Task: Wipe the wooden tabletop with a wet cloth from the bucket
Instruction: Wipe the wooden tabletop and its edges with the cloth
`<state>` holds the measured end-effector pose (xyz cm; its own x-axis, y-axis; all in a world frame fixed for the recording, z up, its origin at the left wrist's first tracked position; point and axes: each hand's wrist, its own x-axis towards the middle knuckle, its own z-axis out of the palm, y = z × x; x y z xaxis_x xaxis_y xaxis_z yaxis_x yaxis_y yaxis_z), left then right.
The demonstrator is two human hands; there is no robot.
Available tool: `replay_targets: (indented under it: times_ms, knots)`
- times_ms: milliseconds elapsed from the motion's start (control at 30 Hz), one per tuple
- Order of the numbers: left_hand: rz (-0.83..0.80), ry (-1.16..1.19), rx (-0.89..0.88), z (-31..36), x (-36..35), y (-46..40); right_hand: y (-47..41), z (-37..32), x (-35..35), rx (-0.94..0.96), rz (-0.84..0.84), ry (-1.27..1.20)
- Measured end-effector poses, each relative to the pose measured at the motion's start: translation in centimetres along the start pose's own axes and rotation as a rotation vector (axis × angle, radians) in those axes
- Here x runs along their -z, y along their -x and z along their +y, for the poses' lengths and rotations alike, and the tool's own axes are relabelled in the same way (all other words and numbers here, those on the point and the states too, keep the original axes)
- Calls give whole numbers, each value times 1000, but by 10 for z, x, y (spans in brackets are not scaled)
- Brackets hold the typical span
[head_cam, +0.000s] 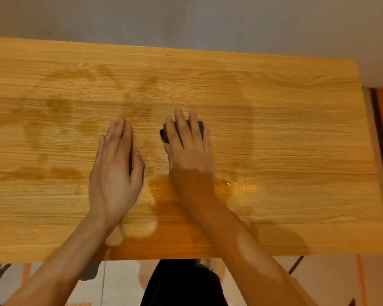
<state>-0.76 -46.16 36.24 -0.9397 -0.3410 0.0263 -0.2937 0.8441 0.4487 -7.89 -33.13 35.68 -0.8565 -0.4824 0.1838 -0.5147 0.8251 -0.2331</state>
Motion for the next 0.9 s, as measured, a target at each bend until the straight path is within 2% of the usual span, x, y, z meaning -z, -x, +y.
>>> replay_targets:
  times_ms: [33, 100, 200, 300, 367, 467, 500, 567, 633, 700, 767, 833, 900]
  knots:
    - [0, 0, -5, 0, 0, 0, 0, 13, 5, 61, -26, 1]
    - [-1, 0, -10, -1, -1, 0, 2, 58, 22, 36, -102, 58]
    - [-4, 4, -8, -2, -2, 1, 24, 138, 54, -303, -62, 95]
    - [3, -3, -5, -2, -2, 2, 31, 137, 58, -543, 30, 61]
    - [6, -2, -2, -1, -2, 0, 22, 84, 42, -445, 14, 100]
    - [10, -1, -6, -2, -2, 1, 32, -6, 18, -130, -93, -28]
    - [10, 0, -11, -2, -2, 2, 38, -18, 16, -50, -119, -34]
    - [12, 0, -19, -3, -2, 2, 41, -1, 25, 23, -111, -41]
    - [17, 13, -18, -4, -1, 1, 47, 48, 40, -27, -141, 64]
    - [18, 34, -10, -3, -2, 2, 65, 102, 59, -245, -111, 63]
    - [11, 66, -5, -3, -1, 2, 79, 128, 71, -453, -57, -9]
    - [-4, 85, -17, -4, 2, 1, 71, 109, 59, -552, 22, -1]
    - [-21, 87, -26, -3, 7, 7, 56, 57, 43, -449, 43, 58]
